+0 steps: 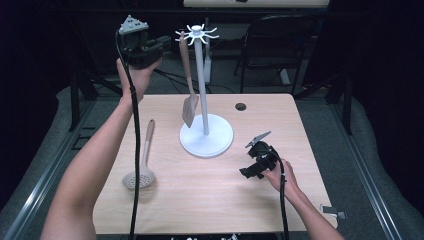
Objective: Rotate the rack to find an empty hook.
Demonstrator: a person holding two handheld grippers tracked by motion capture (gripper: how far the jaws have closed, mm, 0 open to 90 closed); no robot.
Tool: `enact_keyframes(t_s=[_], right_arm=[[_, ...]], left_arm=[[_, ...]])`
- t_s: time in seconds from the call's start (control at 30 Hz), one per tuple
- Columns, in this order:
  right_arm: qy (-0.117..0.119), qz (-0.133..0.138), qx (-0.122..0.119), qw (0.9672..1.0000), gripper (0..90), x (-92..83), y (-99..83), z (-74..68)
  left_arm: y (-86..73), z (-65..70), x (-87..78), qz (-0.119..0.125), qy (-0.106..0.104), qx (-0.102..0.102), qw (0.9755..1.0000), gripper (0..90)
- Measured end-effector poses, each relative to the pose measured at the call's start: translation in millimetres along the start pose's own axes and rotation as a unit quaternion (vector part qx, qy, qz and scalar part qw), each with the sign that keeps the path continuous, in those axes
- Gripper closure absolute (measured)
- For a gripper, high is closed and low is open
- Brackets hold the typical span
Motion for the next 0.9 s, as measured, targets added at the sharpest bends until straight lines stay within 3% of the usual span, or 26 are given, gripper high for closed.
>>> enact_keyframes(t_s=[0.13, 0.3, 0.43, 0.53, 0.73, 0.9], right_arm=[[-0.003, 0.001, -0.002, 1.0000, 8.9, -0.3, 0.1, 1.0], [-0.001, 0.004, 0.000, 1.0000, 8.9, 0.6, 0.8, 0.0], [0.007, 0.015, 0.008, 0.9998, 8.8, 2.7, 2.7, -2.5], [-0.001, 0.002, -0.001, 1.0000, 8.8, -0.4, 0.5, 0.6], [-0.004, 0.008, 0.000, 1.0000, 8.8, -3.8, 2.1, -0.8], [-0.005, 0.016, 0.006, 0.9998, 8.8, -6.9, 2.5, 0.3]], left_arm=[[-21.8, -3.6, -2.6, -0.022, 0.004, 0.007, 0.9997, 74.8], [-50.3, -10.9, -5.2, -0.045, 0.005, 0.000, 0.9990, 55.6], [-75.3, -19.1, -7.8, -0.079, 0.033, 0.011, 0.9962, 43.3], [-93.5, -24.7, -10.0, -0.104, 0.052, 0.019, 0.9931, 36.0], [-134.2, -32.1, -11.6, -0.154, 0.081, 0.027, 0.9844, 24.0], [-181.1, -29.0, -10.3, -0.207, 0.091, 0.032, 0.9735, 17.2]])
Point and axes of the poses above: each handheld gripper's, and its own axes: x roughly forward along the jaws, y roughly out of its top, z roughly to its right, the point moved 10 cm from there along x, roughly forward along the jaws, and after that the axes turned 2 degrees about y, right-handed, at the moved point
